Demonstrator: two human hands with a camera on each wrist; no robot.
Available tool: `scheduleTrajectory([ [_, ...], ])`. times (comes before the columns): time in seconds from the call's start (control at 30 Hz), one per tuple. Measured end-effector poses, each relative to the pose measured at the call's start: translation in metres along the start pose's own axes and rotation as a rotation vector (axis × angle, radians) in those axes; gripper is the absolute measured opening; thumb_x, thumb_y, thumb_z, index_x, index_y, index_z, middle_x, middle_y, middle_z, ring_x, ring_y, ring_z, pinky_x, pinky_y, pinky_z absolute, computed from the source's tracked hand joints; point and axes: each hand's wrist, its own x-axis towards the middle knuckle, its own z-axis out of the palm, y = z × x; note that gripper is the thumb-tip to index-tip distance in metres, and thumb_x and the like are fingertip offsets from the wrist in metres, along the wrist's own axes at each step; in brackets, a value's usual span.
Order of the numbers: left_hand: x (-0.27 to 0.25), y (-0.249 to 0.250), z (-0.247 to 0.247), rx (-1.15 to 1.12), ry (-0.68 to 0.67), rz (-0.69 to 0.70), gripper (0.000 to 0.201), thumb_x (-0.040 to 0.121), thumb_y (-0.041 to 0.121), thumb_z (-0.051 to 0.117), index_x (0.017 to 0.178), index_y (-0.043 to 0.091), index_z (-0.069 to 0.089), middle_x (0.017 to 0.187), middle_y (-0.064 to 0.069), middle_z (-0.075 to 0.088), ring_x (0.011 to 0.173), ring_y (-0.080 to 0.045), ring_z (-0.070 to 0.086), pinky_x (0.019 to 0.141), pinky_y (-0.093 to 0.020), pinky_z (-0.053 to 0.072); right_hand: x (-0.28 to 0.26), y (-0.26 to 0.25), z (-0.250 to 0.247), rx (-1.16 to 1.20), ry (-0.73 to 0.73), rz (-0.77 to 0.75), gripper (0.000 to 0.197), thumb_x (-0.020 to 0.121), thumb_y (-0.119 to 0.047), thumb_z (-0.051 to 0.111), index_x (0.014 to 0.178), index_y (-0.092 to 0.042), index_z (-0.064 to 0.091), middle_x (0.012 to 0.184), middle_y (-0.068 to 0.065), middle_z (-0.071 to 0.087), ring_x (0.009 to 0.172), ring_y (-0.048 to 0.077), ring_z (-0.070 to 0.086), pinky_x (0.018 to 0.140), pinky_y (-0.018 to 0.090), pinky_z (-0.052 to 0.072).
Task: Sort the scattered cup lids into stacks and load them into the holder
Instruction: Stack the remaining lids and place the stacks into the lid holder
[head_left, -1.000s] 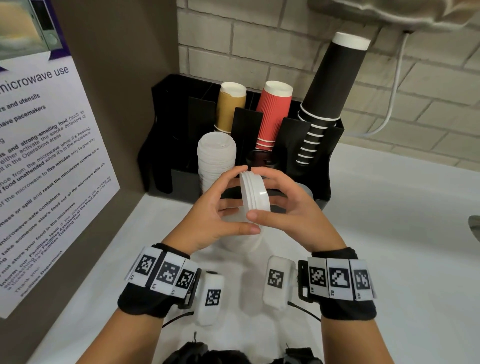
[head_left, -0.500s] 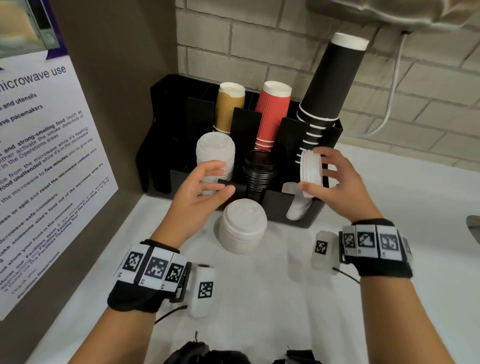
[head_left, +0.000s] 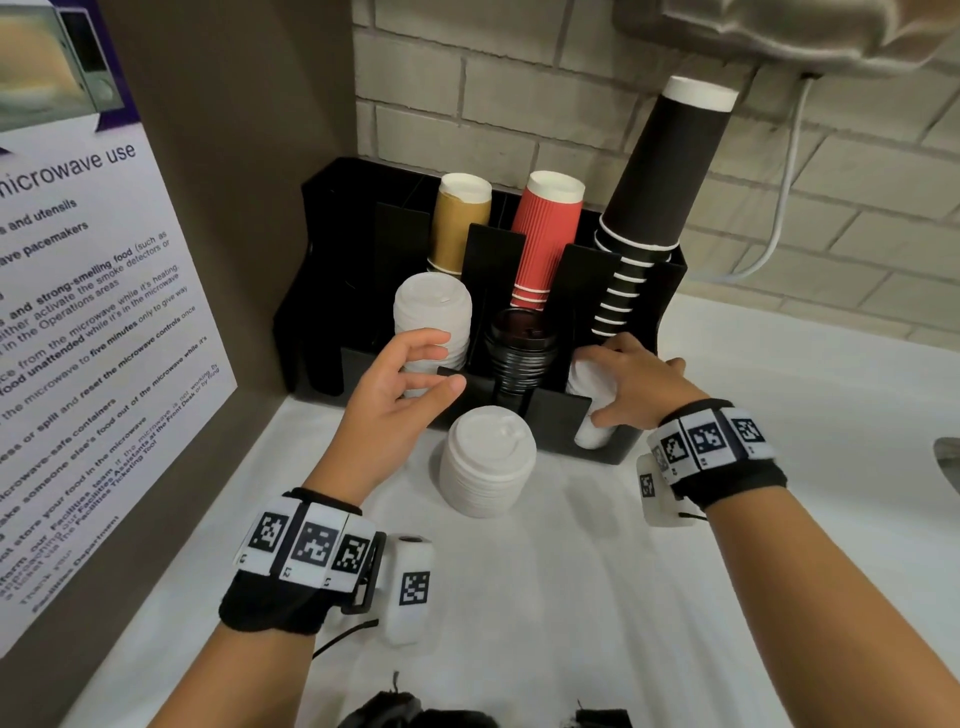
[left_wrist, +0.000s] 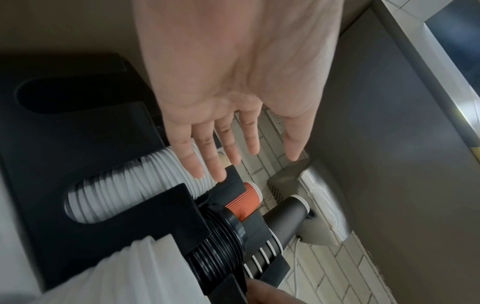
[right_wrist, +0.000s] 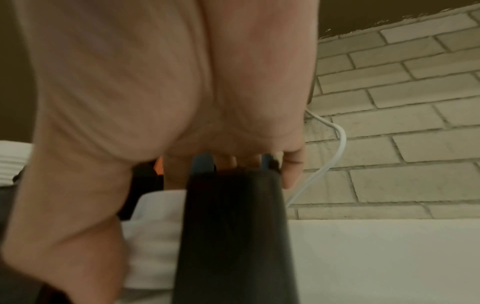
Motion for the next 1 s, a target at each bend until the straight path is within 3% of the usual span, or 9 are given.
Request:
scheduleTrajectory([
  [0.23, 0.003, 0.0, 0.0, 0.017, -0.009, 0.01, 0.031, 0.089, 0.017, 0.064, 0.113, 0.036, 0.057, 0.119, 0.007, 0.057, 0.089, 0.002, 0.062, 0.086, -0.024, 0.049, 0.003, -0.005, 0.009, -0.103, -0.019, 0.015, 0.084, 0.068, -0.036, 0.073, 0.141, -0.038, 0.031, 0.129, -0.002, 0.04, 0.108, 0.024, 0.053, 0.094, 0.05, 0.027],
  [0.43, 0.003, -0.001, 0.001, 0.013, -0.017, 0.012, 0.029, 0.086, 0.025, 0.064, 0.111, 0.036, 0.058, 0.117, 0.01, 0.058, 0.088, 0.0, 0.063, 0.088, -0.027, 0.05, 0.002, -0.007, 0.02, -0.134, 0.114, 0.02, 0.074, 0.067, -0.037, 0.073, 0.132, -0.026, 0.04, 0.116, -0.004, 0.056, 0.103, 0.023, 0.056, 0.087, 0.045, 0.028],
  [0.53, 0.004, -0.001, 0.002, 0.018, -0.026, 0.007, 0.027, 0.087, 0.026, 0.065, 0.111, 0.036, 0.058, 0.114, 0.015, 0.059, 0.088, 0.0, 0.063, 0.093, -0.033, 0.051, 0.001, -0.008, 0.022, -0.162, 0.13, -0.003, 0.065, 0.068, -0.038, 0.071, 0.128, -0.031, 0.047, 0.116, -0.006, 0.056, 0.106, 0.021, 0.053, 0.083, 0.043, 0.025],
  [0.7, 0.004, -0.001, 0.003, 0.012, -0.028, -0.003, 0.03, 0.079, 0.035, 0.064, 0.109, 0.037, 0.059, 0.106, 0.028, 0.061, 0.089, -0.001, 0.064, 0.093, -0.031, 0.05, -0.005, -0.012, 0.024, -0.238, 0.11, -0.005, 0.071, 0.068, -0.046, 0.07, 0.132, -0.034, 0.043, 0.118, -0.003, 0.046, 0.112, 0.02, 0.043, 0.092, 0.048, 0.028],
  [0.8, 0.004, -0.001, 0.002, 0.016, -0.032, 0.002, 0.028, 0.081, 0.034, 0.066, 0.109, 0.036, 0.059, 0.103, 0.033, 0.06, 0.087, 0.0, 0.063, 0.091, -0.031, 0.05, -0.015, -0.014, 0.016, -0.268, 0.101, 0.021, 0.065, 0.077, -0.039, 0.066, 0.136, -0.036, 0.04, 0.124, -0.002, 0.045, 0.117, 0.02, 0.041, 0.099, 0.053, 0.027],
  [0.87, 0.004, -0.003, 0.001, 0.017, -0.026, 0.007, 0.025, 0.088, 0.026, 0.069, 0.108, 0.035, 0.059, 0.101, 0.036, 0.059, 0.086, 0.001, 0.063, 0.088, -0.028, 0.048, -0.025, -0.02, 0.007, -0.19, 0.251, 0.028, 0.054, 0.082, -0.028, 0.062, 0.133, -0.034, 0.045, 0.124, -0.002, 0.048, 0.117, 0.021, 0.043, 0.099, 0.051, 0.027],
  [0.93, 0.005, -0.006, -0.001, 0.021, -0.013, 0.008, 0.025, 0.09, 0.018, 0.064, 0.109, 0.033, 0.059, 0.099, 0.037, 0.059, 0.086, 0.001, 0.063, 0.087, -0.025, 0.047, -0.035, -0.032, 0.001, 0.104, 0.437, -0.057, 0.043, 0.083, -0.019, 0.061, 0.124, -0.026, 0.055, 0.118, 0.0, 0.053, 0.111, 0.022, 0.049, 0.095, 0.044, 0.034],
  [1.0, 0.005, -0.007, -0.002, 0.021, -0.004, 0.004, 0.025, 0.09, 0.015, 0.063, 0.109, 0.032, 0.06, 0.102, 0.034, 0.06, 0.087, 0.001, 0.063, 0.088, -0.025, 0.048, -0.046, -0.053, -0.001, 0.464, 0.405, -0.221, 0.034, 0.081, -0.018, 0.068, 0.113, -0.018, 0.059, 0.11, 0.003, 0.054, 0.103, 0.02, 0.053, 0.091, 0.041, 0.044],
])
